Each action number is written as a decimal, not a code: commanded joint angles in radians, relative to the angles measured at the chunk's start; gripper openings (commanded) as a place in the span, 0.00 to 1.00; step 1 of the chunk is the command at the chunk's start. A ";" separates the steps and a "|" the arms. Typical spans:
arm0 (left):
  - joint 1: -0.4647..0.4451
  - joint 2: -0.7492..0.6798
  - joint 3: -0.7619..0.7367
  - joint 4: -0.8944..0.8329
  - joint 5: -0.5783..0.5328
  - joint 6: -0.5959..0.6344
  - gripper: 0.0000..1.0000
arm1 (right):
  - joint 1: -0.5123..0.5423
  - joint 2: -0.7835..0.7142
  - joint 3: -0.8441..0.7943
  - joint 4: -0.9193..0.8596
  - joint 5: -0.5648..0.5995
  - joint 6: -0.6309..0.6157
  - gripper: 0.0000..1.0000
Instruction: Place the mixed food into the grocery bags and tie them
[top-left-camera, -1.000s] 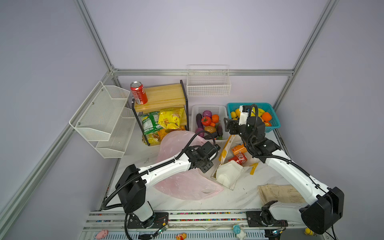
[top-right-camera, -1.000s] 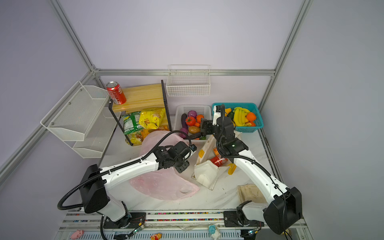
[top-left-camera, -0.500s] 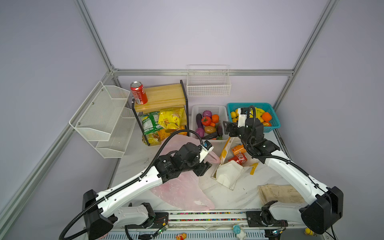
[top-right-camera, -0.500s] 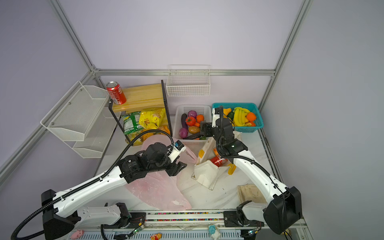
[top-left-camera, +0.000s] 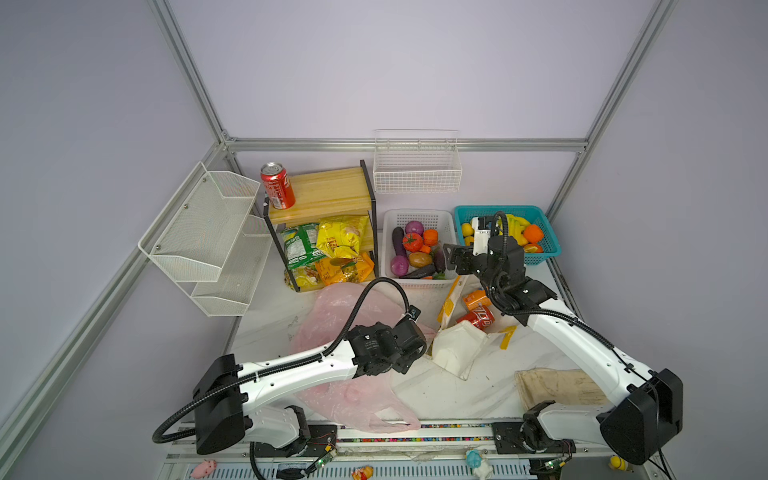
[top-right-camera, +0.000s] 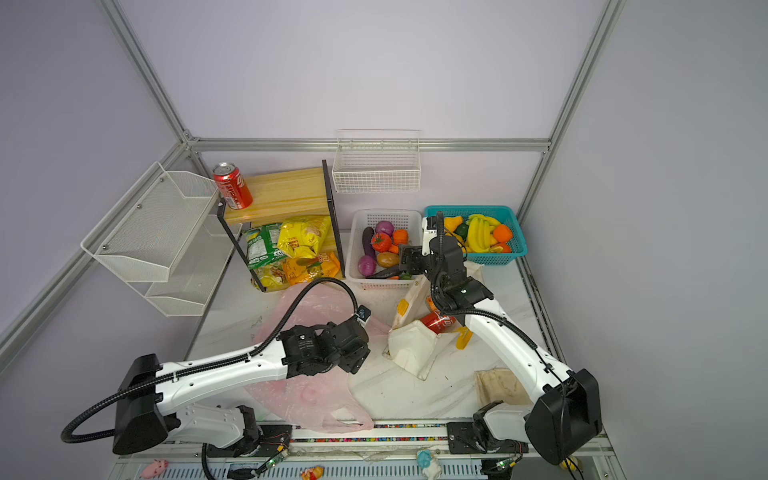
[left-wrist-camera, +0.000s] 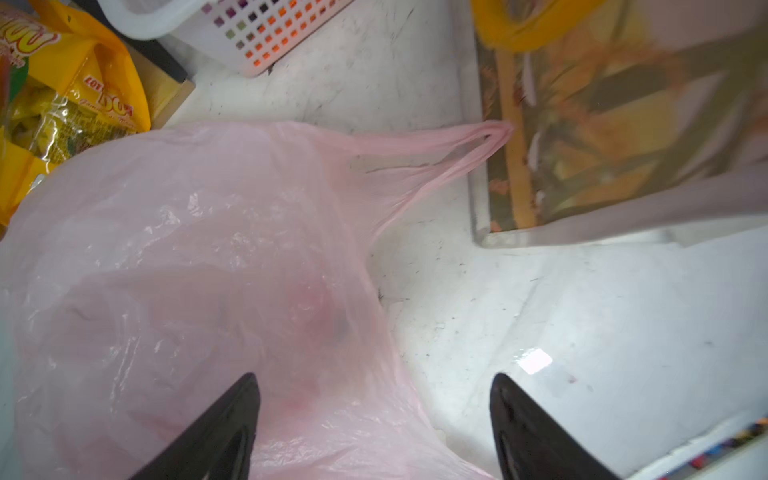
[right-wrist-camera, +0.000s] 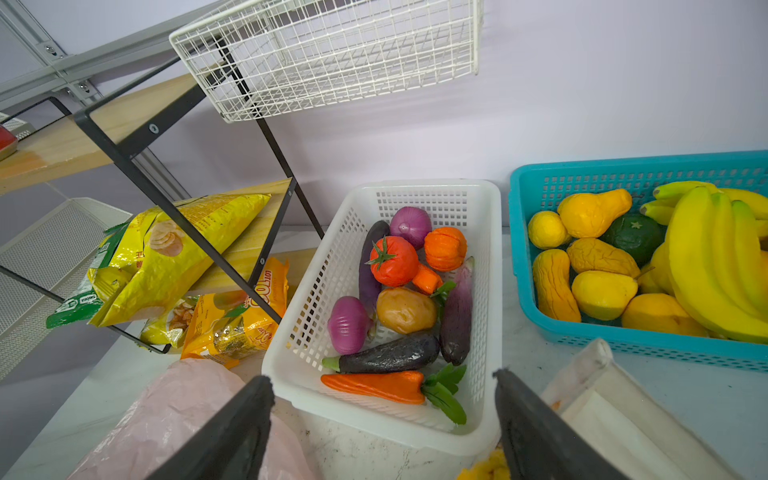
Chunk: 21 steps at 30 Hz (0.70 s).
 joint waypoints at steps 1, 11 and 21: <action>0.001 0.016 -0.062 0.034 -0.054 -0.071 0.89 | 0.001 -0.018 -0.020 0.012 0.013 -0.003 0.85; 0.007 0.178 -0.121 0.137 -0.142 -0.103 0.97 | 0.001 -0.029 -0.040 0.018 0.010 -0.001 0.86; 0.026 0.261 -0.113 0.111 -0.218 -0.105 0.80 | 0.000 -0.022 -0.050 0.020 0.006 0.002 0.86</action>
